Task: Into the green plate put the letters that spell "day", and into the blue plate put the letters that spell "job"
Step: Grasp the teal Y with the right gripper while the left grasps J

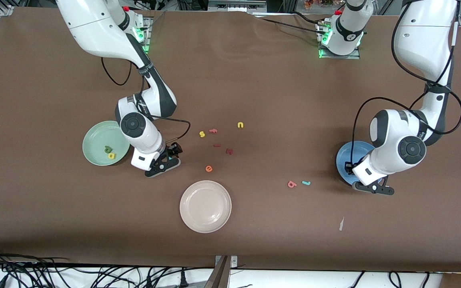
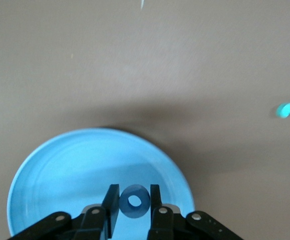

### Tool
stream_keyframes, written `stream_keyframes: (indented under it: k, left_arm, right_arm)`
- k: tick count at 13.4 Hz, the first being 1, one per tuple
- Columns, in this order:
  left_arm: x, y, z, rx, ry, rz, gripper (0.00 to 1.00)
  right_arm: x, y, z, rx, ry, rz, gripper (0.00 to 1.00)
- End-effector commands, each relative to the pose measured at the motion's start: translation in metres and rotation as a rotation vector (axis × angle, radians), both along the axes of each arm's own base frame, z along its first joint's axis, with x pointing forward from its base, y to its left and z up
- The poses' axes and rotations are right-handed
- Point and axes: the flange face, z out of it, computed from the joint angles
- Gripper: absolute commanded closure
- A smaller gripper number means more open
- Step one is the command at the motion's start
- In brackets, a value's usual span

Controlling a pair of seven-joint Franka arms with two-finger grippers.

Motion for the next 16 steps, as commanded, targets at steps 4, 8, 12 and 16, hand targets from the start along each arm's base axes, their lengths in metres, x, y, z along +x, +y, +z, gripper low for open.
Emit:
stream_keyframes:
  k: [4, 8, 12, 16]
  left_arm:
    - [-0.005, -0.013, 0.016, -0.026, -0.020, -0.013, 0.24]
    - [0.005, -0.083, 0.011, -0.088, -0.041, -0.025, 0.24]
    - [0.009, -0.139, -0.009, -0.088, -0.117, 0.000, 0.27]
    - [0.011, -0.162, -0.040, -0.058, -0.183, -0.042, 0.29]
  right_arm:
    - [0.001, 0.009, -0.016, 0.003, -0.003, 0.064, 0.27]
    - [0.000, 0.009, -0.017, 0.005, -0.001, 0.063, 0.57]
    - [-0.001, 0.011, -0.019, 0.006, 0.002, 0.054, 0.83]
    - [0.001, 0.015, -0.009, 0.021, -0.002, 0.053, 0.98]
